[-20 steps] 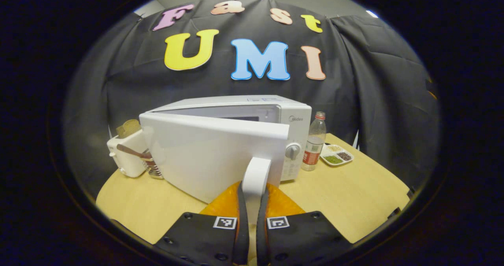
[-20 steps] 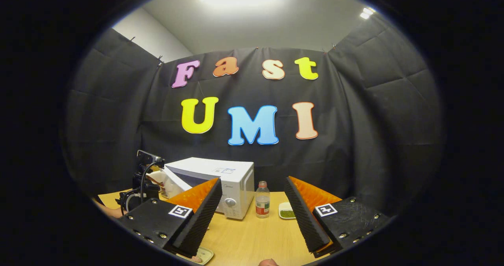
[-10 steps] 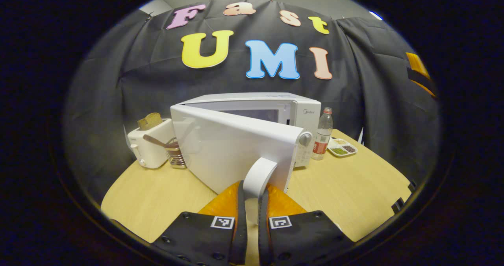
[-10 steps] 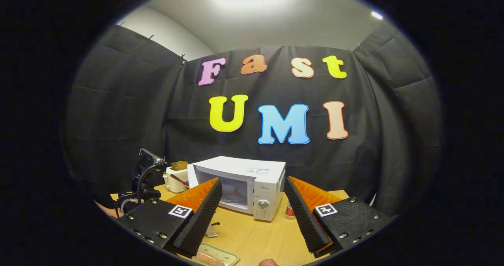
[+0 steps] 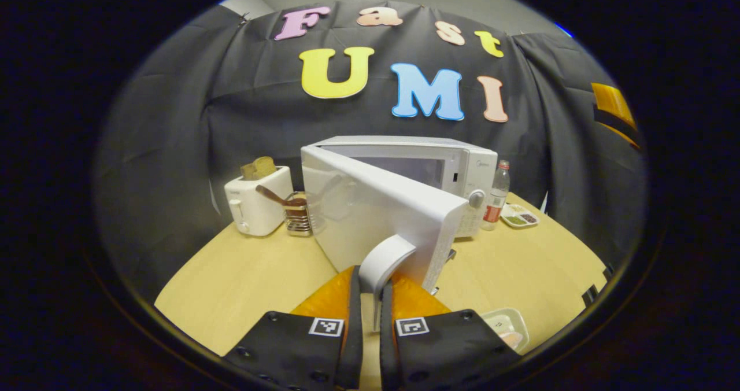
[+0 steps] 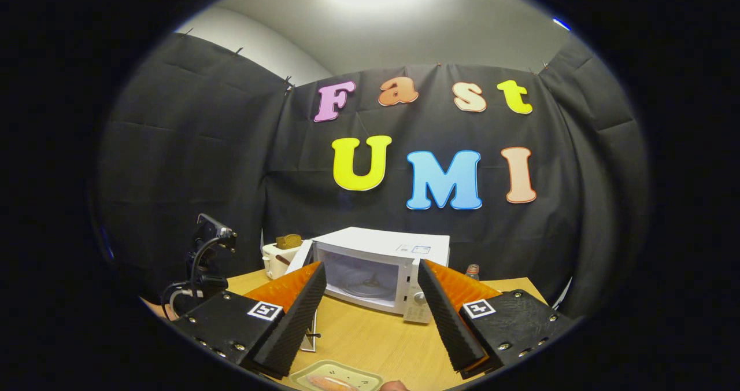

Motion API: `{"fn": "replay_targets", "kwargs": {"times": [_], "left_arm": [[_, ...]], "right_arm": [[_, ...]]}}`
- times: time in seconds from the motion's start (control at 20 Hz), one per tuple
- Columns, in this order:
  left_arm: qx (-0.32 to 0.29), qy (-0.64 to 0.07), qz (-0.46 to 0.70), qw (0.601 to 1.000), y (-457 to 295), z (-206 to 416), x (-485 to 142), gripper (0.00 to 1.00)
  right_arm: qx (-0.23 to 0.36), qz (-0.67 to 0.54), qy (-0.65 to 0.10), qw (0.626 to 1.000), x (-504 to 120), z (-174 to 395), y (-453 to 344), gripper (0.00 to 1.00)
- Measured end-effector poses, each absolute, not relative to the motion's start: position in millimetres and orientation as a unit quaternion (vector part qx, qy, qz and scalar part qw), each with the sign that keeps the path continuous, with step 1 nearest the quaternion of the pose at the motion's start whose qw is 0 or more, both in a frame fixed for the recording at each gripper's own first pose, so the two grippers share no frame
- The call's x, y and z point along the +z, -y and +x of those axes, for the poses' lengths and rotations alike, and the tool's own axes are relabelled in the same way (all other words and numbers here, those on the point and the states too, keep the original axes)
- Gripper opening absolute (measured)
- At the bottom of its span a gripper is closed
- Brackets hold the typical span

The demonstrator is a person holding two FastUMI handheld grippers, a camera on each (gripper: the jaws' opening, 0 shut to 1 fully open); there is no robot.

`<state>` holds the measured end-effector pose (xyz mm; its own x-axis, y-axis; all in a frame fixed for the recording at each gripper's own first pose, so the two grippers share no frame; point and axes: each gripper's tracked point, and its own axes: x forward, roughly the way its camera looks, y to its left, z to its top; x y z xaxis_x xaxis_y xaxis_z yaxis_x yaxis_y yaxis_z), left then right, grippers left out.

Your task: Open the microwave oven with the left hand, put the food in, and close the microwave oven.

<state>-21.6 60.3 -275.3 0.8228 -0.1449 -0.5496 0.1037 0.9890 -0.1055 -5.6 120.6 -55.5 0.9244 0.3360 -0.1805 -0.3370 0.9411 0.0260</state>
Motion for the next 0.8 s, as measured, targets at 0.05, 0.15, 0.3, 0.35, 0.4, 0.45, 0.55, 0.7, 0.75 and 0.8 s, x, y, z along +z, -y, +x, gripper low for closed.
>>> {"fn": "replay_targets", "kwargs": {"times": [0.05,0.15,0.3,0.35,0.4,0.45,0.55,0.7,0.75,0.8], "left_arm": [[-0.063,-0.290,-0.037,0.954,-67,-23,-274,0.19],[-0.061,-0.287,-0.042,0.955,-82,-26,-275,0.18],[-0.060,-0.283,-0.047,0.956,-102,-31,-277,0.19],[-0.059,-0.281,-0.048,0.957,-109,-31,-277,0.19],[-0.058,-0.280,-0.049,0.957,-116,-33,-276,0.19],[-0.058,-0.279,-0.049,0.957,-122,-33,-276,0.19],[-0.053,-0.279,-0.049,0.958,-137,-36,-278,0.18],[-0.042,-0.280,-0.055,0.958,-158,-39,-280,0.18],[-0.040,-0.280,-0.060,0.957,-161,-39,-280,0.18],[-0.038,-0.281,-0.066,0.957,-164,-40,-281,0.18]], "right_arm": [[0.173,-0.003,-0.092,0.981,-55,-7,-127,0.98],[0.177,-0.007,-0.092,0.980,-56,-11,-142,0.97],[0.179,-0.018,-0.087,0.980,-53,-14,-161,0.98],[0.180,-0.018,-0.086,0.980,-53,-16,-167,0.98],[0.179,-0.018,-0.085,0.980,-54,-16,-173,0.98],[0.177,-0.018,-0.086,0.980,-54,-17,-176,0.98],[0.172,-0.016,-0.088,0.981,-55,-17,-184,0.98],[0.167,-0.014,-0.094,0.981,-58,-19,-193,0.98],[0.167,-0.015,-0.095,0.981,-58,-18,-194,0.98],[0.169,-0.018,-0.096,0.981,-57,-19,-194,0.98]]}}
